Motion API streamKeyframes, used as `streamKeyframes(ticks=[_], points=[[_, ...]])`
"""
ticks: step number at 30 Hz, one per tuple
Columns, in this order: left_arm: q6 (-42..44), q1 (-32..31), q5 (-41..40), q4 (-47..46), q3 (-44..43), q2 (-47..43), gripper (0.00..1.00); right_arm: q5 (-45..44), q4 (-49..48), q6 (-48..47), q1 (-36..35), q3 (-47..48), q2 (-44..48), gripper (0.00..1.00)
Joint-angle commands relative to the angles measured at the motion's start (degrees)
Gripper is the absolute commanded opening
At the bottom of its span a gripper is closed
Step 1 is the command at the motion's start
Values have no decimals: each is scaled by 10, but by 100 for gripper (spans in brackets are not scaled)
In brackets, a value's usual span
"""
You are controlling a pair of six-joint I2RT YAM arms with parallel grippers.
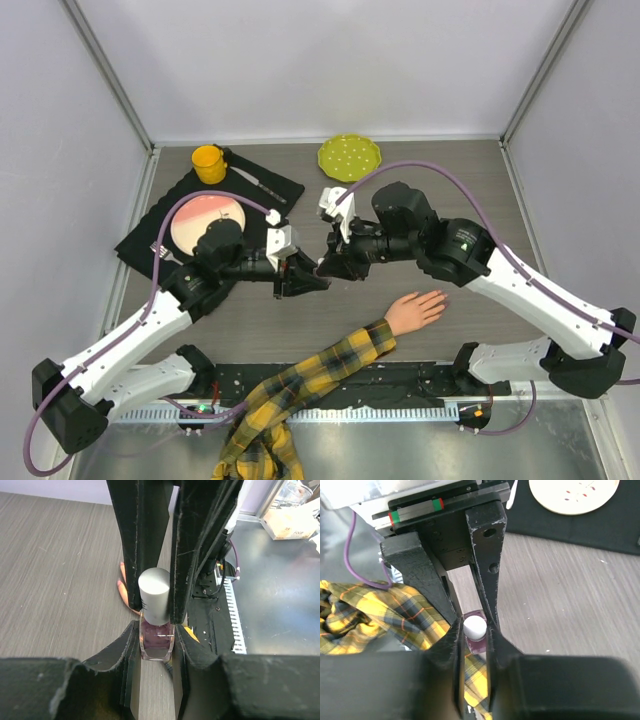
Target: Paint the nails
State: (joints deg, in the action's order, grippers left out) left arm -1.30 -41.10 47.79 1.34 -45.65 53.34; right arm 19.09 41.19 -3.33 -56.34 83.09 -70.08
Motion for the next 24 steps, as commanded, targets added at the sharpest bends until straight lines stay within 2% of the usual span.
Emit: streamKeyframes(ticks=[1, 3, 4, 7, 8, 9, 10, 11, 12, 14, 20, 24], points=[[11, 2, -64, -15, -23, -17, 0, 10, -5, 2, 2, 23, -10, 1], [26, 2, -120, -15, -14, -27, 0, 5, -14, 13, 2, 16, -15, 1], [27, 3, -212, -19, -10, -30, 0, 0, -24, 23, 2, -3, -16, 1], [47, 2, -342, -15, -5, -33, 0, -114, -143, 125, -23, -64, -19, 1], [50, 3, -404, -16, -3, -33, 0, -294, -162, 187, -45, -78, -20, 1], [53, 2, -424, -15, -1, -36, 0, -395, -171, 223, -77, -86, -22, 1], [54, 2, -436, -17, 4, -41, 0, -479, -161, 251, -150, -79, -48, 1], [54, 3, -440, -20, 6, -44, 0, -623, -147, 290, -180, -66, -67, 1], [52, 2, -436, -26, 10, -47, 0, -656, -139, 298, -200, -52, -86, 1], [47, 2, -412, -48, 22, -60, 0, -684, -123, 302, -211, -25, -115, 1], [46, 2, -377, -57, 31, -77, 0, -647, -170, 273, -200, -41, -87, 2], [51, 2, -356, -49, 28, -81, 0, -615, -175, 250, -193, -50, -61, 22]])
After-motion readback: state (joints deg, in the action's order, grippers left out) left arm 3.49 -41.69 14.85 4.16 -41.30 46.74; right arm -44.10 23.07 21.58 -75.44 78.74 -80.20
